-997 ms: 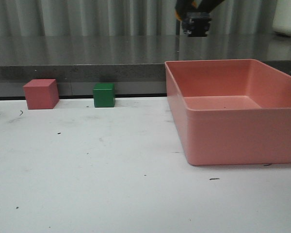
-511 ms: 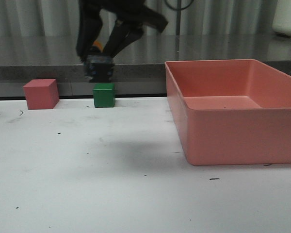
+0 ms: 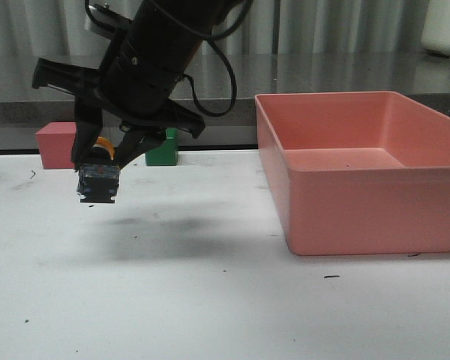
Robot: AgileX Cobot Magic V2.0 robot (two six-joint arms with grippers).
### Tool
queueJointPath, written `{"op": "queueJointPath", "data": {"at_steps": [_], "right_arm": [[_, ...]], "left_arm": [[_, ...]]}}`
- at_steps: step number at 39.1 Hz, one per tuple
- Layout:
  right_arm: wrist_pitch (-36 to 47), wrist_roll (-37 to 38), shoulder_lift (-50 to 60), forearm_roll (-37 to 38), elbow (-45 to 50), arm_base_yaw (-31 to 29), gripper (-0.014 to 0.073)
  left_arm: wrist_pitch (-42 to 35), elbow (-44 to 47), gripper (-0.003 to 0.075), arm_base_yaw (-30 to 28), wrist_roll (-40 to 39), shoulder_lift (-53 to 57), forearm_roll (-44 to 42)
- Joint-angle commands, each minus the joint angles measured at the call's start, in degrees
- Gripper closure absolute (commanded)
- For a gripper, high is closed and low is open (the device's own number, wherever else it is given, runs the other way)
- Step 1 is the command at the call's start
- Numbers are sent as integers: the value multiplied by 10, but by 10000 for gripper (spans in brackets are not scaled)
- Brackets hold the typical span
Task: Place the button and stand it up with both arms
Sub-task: 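Carry the button toward the red cube and lower it onto the table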
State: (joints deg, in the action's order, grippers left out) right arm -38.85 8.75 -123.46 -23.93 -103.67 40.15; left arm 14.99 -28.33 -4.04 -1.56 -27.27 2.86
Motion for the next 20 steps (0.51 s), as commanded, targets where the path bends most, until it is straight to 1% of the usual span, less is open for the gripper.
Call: {"op": "queueJointPath", "data": {"at_steps": [1,8,20], "right_arm": [[39,6,23,-14,-22,-2,379],[40,37,-10,-11,-22,-2,379],[37,37,-27,-10,-22,-2,379]], "left_arm": [[-42,-21,29,-1,-3,-7,1],[-42,-21,29,-1,-3,-7,1],[-42,-21,29,-1,-3,-7,1]]}}
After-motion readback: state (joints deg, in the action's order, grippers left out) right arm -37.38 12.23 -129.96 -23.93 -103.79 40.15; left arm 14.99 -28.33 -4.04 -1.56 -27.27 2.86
